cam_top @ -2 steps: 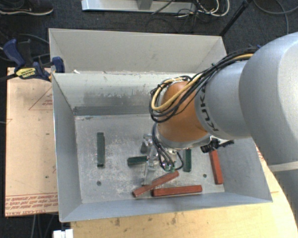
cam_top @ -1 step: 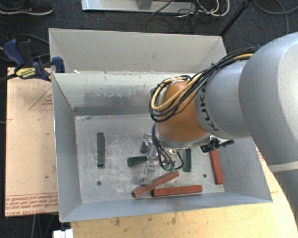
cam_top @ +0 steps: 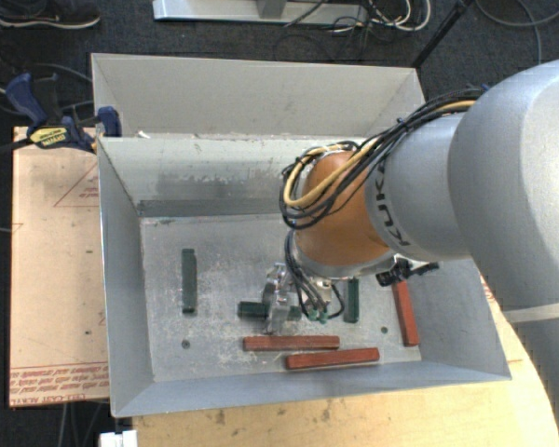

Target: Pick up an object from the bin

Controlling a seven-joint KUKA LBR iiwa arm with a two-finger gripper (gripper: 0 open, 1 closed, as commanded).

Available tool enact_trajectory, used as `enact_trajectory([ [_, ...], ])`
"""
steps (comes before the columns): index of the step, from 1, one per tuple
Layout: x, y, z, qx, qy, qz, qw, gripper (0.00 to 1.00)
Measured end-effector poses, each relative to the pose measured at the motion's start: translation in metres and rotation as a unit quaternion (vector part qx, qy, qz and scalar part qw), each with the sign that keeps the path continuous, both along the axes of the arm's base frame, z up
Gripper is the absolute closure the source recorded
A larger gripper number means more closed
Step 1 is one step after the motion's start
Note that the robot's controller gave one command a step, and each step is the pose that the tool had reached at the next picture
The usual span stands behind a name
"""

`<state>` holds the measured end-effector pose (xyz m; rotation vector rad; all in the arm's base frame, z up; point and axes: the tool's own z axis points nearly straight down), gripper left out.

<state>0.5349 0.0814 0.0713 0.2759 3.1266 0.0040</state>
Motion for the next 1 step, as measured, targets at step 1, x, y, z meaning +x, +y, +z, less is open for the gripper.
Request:
enact_trajectory([
  [1, 0.0021, 0.0006, 0.0959, 0.0, -0.0028, 0.001, 1.0, 1.0],
])
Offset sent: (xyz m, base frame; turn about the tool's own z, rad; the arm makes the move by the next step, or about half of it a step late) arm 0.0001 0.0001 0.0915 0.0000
